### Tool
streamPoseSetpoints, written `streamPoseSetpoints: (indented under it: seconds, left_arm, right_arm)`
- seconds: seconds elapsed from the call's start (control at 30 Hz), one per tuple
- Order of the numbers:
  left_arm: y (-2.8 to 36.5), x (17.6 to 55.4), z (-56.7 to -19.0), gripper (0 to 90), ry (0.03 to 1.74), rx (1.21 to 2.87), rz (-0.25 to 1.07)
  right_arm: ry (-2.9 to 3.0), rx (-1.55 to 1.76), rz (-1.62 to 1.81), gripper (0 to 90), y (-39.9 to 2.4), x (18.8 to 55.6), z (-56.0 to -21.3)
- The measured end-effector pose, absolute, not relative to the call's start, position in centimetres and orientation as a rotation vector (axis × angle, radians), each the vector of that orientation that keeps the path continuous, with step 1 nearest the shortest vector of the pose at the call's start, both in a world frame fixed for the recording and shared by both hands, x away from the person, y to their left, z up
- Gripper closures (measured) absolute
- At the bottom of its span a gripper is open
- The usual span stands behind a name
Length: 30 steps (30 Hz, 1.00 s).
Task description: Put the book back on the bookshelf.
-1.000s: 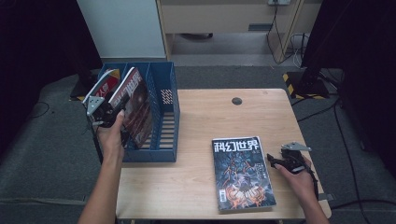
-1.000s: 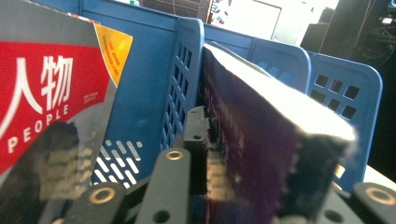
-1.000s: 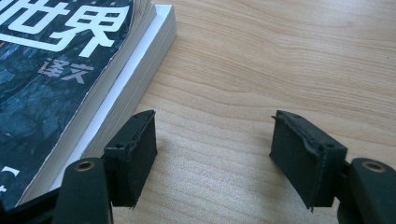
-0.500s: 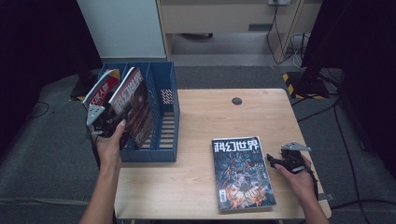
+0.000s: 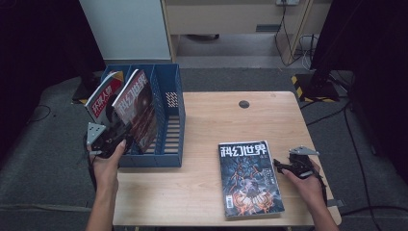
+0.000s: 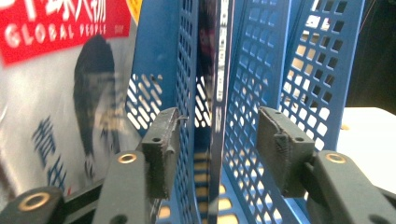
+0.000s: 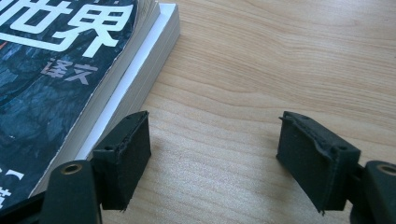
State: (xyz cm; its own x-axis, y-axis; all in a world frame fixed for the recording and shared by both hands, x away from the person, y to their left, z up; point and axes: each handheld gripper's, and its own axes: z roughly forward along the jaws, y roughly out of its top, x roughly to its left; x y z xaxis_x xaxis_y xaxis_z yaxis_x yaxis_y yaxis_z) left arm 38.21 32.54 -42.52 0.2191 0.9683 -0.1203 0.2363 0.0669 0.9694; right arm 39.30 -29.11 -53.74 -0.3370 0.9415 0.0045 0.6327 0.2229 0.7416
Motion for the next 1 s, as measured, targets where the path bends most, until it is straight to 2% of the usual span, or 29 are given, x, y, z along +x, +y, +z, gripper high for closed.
streamPoseSetpoints:
  seconds: [0.33, 0.73, 0.8, 1.0]
  left_arm:
    - [30.8, 35.6, -43.0, 42.3, 1.222, 1.515, 0.862]
    - [28.2, 35.2, -42.6, 37.4, 1.165, 1.604, 0.807]
    - [27.6, 35.1, -42.6, 35.6, 1.152, 1.614, 0.8]
    - [25.3, 34.9, -42.0, 29.4, 1.108, 1.608, 0.764]
  right_arm:
    - [2.066, 1.448, 0.908, 19.0, -28.8, 39.4, -53.8]
    - [2.05, 1.492, 0.902, 13.9, -28.8, 39.4, -53.8]
    - [2.05, 1.505, 0.902, 15.1, -29.2, 39.4, -53.6]
    - [1.992, 1.492, 0.981, 29.8, -30.0, 38.8, -52.2]
